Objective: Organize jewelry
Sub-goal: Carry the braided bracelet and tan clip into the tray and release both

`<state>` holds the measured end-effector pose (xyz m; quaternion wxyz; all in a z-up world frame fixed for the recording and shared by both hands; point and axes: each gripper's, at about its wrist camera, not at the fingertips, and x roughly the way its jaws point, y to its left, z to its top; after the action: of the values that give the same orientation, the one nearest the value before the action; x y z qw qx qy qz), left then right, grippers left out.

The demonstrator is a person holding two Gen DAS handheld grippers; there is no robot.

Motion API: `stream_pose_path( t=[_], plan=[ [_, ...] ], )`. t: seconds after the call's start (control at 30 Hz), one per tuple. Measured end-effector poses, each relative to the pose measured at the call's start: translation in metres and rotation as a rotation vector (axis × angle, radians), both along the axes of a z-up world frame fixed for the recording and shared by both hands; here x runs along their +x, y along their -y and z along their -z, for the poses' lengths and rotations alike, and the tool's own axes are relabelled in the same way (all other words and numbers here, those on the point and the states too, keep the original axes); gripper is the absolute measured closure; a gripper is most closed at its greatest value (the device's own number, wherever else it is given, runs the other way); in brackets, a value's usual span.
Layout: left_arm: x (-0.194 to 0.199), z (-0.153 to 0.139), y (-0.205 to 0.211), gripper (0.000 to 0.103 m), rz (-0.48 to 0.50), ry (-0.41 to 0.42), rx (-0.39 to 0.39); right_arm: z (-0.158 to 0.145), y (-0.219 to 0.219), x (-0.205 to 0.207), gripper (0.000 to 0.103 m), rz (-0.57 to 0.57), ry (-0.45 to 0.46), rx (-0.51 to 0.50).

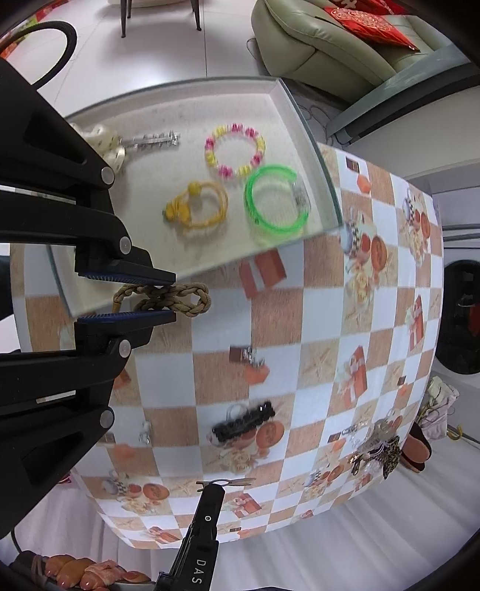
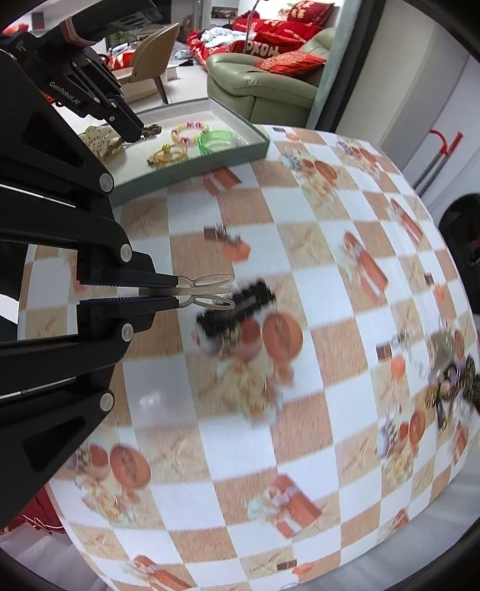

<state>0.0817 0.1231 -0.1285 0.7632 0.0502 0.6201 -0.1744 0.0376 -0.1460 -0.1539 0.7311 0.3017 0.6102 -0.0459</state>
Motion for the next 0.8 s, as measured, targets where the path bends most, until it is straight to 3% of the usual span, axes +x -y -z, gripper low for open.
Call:
stream_pose_path(
  t=[0.5,0.8],
  plan=[
    [0.032,0.019,-0.105,0.085,-0.091,0.004,0.011,-0.008,-0.121,0.049,0.098,-0.143,0.028,0.021],
    [0.068,0.038,-0.142,0.085,-0.151,0.014,0.034,0.001,-0.189,0.089,0.098,-0.267,0.028,0.017]
  ],
)
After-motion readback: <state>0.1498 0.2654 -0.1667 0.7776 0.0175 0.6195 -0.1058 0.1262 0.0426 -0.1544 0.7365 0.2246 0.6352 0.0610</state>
